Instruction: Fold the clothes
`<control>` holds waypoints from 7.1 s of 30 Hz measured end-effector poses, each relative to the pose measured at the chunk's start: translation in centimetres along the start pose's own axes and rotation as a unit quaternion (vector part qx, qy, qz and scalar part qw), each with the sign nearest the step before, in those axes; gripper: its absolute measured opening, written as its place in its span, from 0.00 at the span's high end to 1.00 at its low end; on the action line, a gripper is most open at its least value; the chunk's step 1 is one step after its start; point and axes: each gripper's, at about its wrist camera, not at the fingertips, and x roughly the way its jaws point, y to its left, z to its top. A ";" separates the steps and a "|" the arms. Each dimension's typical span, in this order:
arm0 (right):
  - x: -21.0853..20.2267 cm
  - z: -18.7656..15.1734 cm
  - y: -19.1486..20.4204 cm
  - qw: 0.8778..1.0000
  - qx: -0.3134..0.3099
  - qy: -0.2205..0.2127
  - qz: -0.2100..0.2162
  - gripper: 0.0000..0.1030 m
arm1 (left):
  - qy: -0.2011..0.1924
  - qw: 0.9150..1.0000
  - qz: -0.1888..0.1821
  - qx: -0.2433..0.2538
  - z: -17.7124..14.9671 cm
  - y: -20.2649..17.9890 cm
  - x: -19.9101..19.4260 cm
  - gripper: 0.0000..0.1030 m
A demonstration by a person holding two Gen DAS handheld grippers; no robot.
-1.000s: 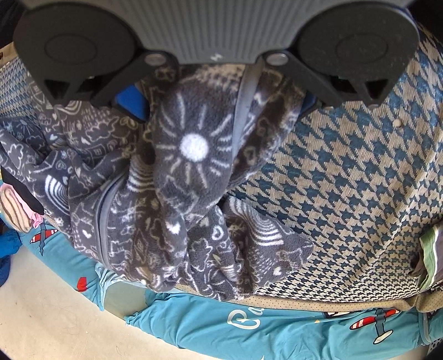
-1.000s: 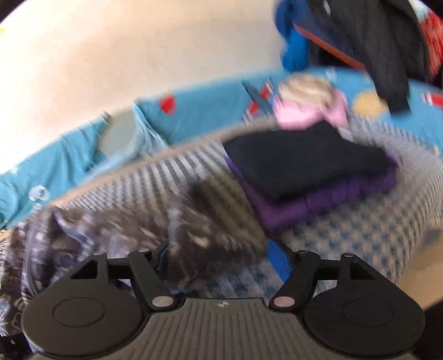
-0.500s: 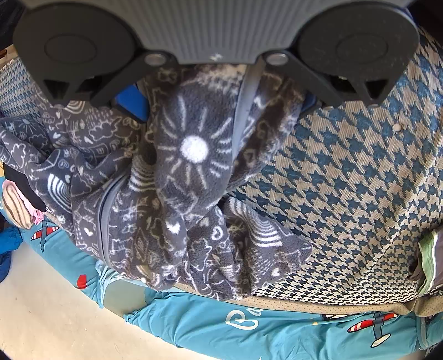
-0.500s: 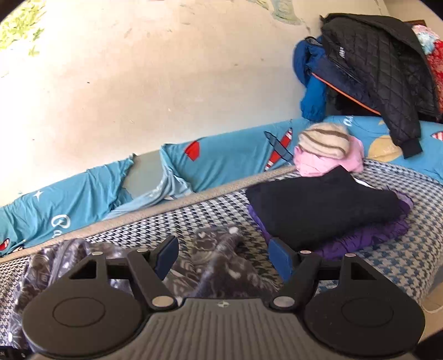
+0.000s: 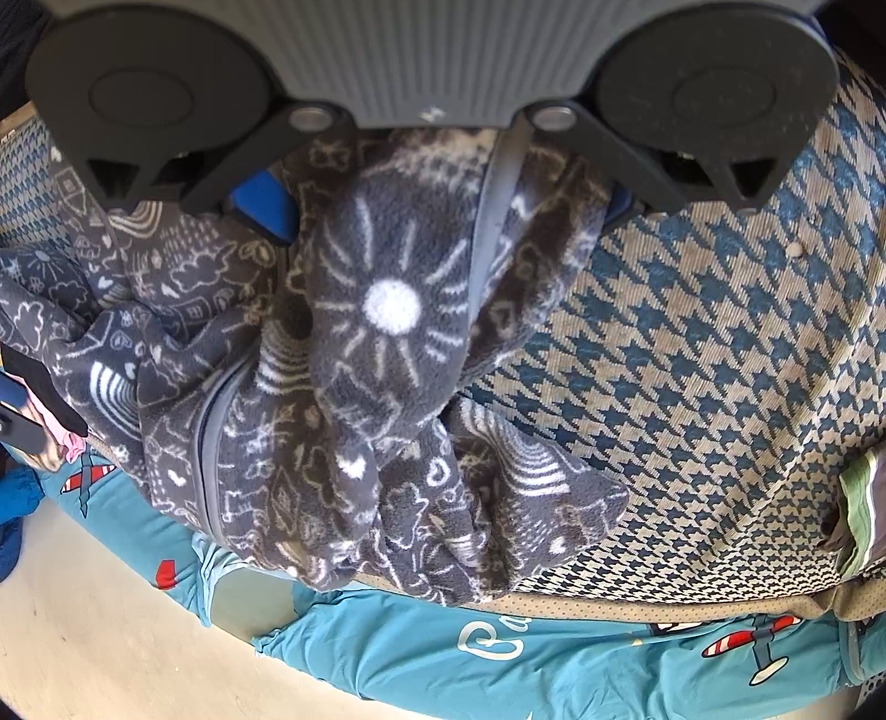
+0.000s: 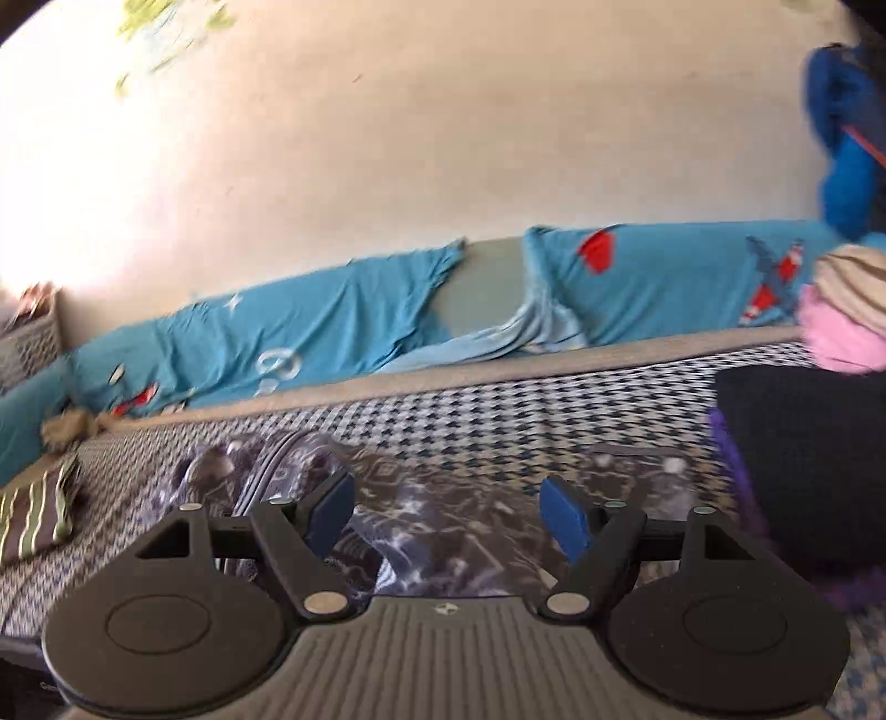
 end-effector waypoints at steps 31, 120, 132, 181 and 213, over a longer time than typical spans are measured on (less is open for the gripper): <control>11.5 -0.3 0.5 0.987 0.015 0.138 0.075 0.85 | -0.013 1.000 0.003 0.016 -0.2 0.2 -0.2 0.00; 7.2 -2.0 4.5 0.952 -0.089 0.169 0.239 0.71 | -0.044 0.998 -0.014 -0.042 -1.5 2.1 -1.6 0.00; 1.5 -1.4 4.8 0.949 -0.113 0.076 0.283 0.82 | -0.071 0.995 -0.042 -0.061 -1.4 3.2 -5.3 0.00; 1.2 -3.9 3.7 0.942 0.018 0.175 0.287 0.30 | -0.051 0.990 -0.038 -0.125 -0.9 5.3 -1.6 0.00; -0.1 -1.1 5.5 0.970 -0.049 0.012 0.236 0.84 | -0.043 0.993 -0.110 -0.027 -0.4 0.6 -4.6 0.00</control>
